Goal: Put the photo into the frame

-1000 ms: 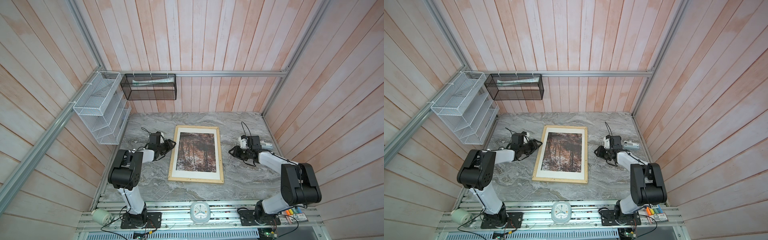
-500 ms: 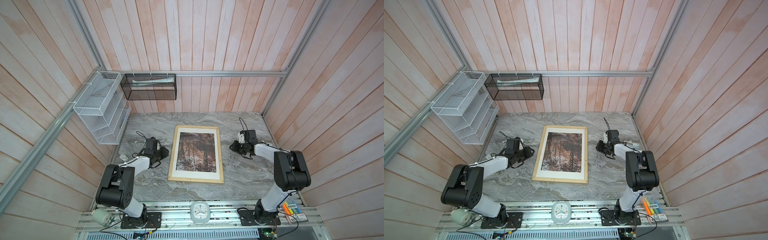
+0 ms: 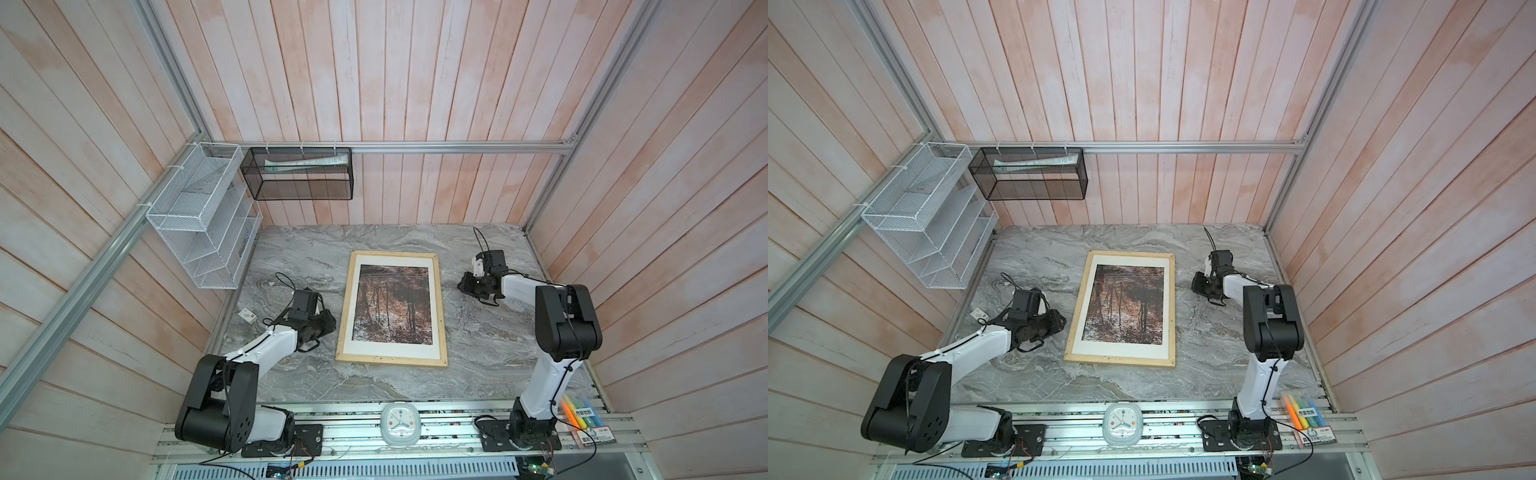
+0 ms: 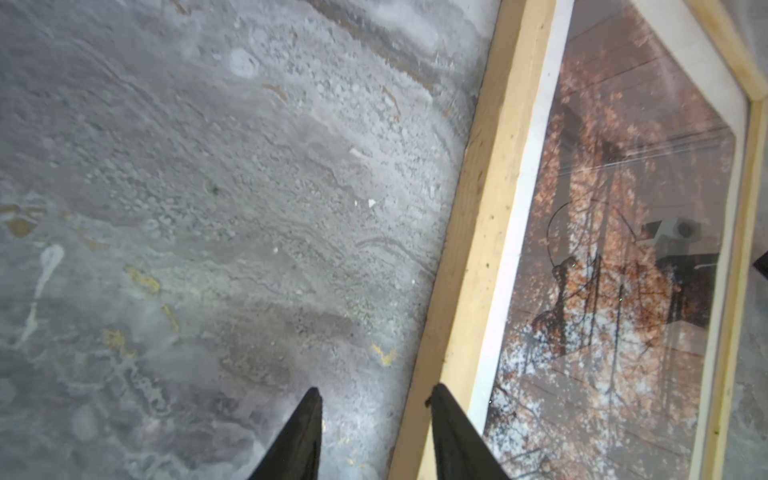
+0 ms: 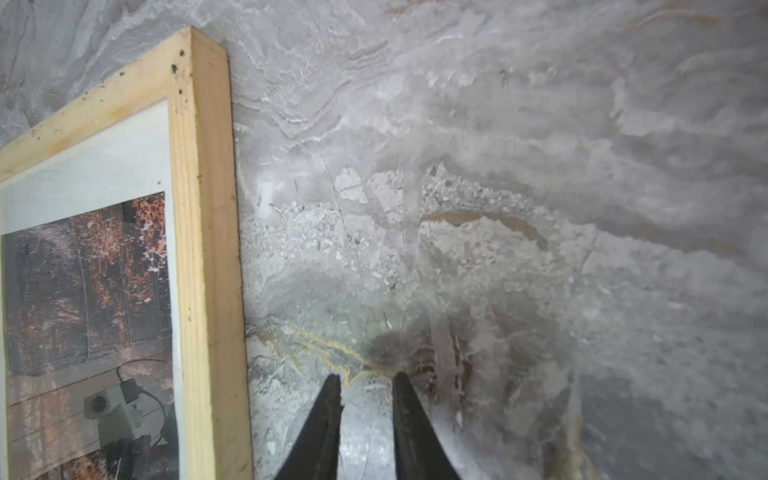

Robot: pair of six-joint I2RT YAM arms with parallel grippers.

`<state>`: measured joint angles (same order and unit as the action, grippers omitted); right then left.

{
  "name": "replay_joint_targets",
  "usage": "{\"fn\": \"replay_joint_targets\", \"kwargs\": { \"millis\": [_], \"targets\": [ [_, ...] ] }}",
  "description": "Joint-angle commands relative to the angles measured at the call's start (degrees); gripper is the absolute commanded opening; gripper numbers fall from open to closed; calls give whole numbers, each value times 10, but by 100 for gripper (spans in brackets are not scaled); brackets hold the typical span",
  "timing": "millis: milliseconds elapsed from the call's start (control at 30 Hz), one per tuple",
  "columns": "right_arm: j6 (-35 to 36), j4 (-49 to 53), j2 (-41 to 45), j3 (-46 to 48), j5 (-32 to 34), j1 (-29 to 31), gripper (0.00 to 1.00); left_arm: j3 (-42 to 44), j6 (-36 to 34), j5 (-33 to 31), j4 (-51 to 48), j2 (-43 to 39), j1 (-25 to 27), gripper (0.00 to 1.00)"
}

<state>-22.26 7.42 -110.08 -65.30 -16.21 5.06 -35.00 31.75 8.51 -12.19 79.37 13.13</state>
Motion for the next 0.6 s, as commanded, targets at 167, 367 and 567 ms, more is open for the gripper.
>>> {"fn": "replay_joint_targets", "kwargs": {
  "millis": [167,367,567],
  "targets": [
    [15,5,-42,-41,-25,2,18,24,16,-13,-19,-4,35,44],
    [17,10,-71,-73,-37,19,17,24,25,-4,-20,-1,56,44],
    [20,25,-102,-111,-39,37,17,26,29,-2,-31,-3,75,43]
  ]
}}
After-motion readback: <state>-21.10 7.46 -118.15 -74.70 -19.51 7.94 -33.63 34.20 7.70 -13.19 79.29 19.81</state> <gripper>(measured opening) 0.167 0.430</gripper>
